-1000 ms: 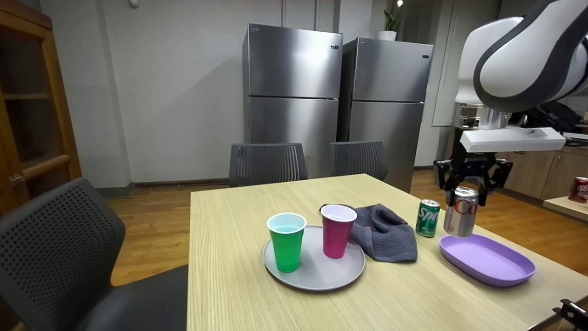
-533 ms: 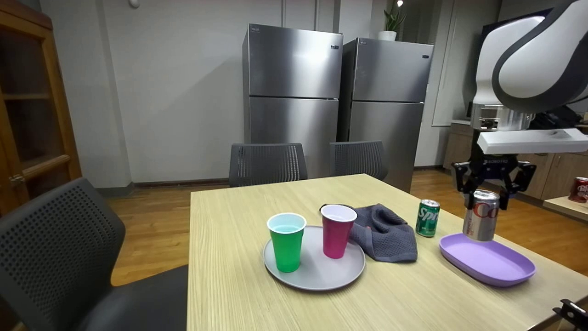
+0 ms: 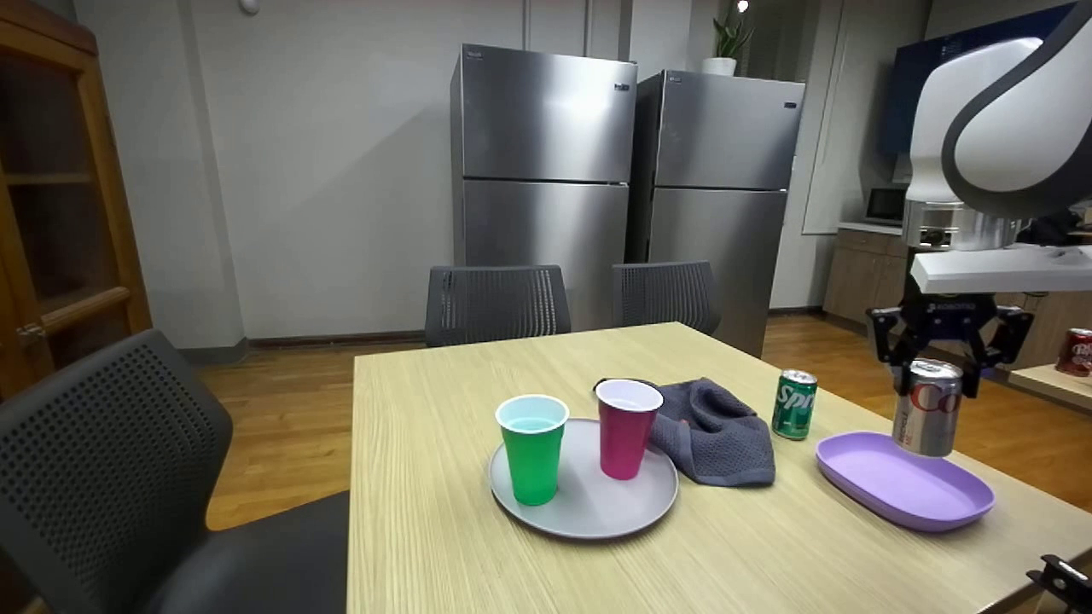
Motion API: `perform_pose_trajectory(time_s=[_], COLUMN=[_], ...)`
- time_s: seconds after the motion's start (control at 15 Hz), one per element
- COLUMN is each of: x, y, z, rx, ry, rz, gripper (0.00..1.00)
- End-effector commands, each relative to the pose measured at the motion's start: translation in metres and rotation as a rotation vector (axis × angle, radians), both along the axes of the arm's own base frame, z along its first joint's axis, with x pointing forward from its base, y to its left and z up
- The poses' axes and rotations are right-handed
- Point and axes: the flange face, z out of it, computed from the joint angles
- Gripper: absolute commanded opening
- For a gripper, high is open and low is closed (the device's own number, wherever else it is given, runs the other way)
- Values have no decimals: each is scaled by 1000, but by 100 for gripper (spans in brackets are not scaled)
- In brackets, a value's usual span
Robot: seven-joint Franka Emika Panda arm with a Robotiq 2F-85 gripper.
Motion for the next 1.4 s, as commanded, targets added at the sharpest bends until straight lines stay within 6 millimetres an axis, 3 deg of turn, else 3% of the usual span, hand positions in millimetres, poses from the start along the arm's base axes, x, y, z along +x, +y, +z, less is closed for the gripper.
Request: perform_pose_trajectory(time_s=[0.0,0.6,1.33], x=[-5,-6,-15], y=[-13,-35,-54], z=[1,-19,-60], rx=[-21,19,63], ry=[-9,-71,-96], rz=[-38,-21,-35], gripper=[38,38,38])
